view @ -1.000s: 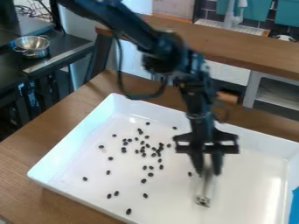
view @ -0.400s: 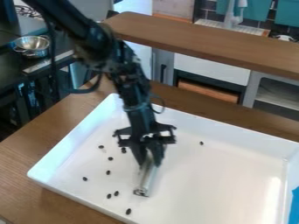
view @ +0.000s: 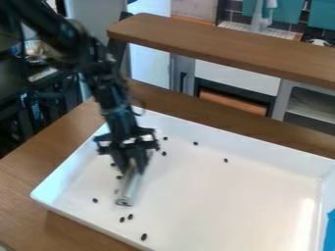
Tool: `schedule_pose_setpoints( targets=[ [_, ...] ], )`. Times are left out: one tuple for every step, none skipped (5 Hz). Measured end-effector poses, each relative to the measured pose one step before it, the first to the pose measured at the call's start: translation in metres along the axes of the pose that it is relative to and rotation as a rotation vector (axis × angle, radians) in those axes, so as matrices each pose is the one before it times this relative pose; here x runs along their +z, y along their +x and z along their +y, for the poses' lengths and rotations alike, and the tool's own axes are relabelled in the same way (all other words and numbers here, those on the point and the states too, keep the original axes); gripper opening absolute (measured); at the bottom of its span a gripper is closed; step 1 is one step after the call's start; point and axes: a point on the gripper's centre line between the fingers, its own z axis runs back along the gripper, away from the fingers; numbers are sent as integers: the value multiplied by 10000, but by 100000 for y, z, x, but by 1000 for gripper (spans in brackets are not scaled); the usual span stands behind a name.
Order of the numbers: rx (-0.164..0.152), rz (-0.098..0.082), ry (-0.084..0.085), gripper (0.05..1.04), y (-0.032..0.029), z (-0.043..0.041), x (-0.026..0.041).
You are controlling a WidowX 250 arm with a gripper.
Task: Sweep into pile
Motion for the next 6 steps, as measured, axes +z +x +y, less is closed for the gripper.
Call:
schedule_pose_setpoints(
  targets=[
    [168,527,-3,365,-726,2655,771],
    [-72,379,-205,365,-978,805,913],
    [36,123,-874,365,-668,-1884,1423],
    [-50,265,-1269,365,-929,-4460,1470],
    [-458,-257,-359,365,-1057,-4788,-25],
    [-186,9,297,365,-1251,-2089,-2504]
  ],
)
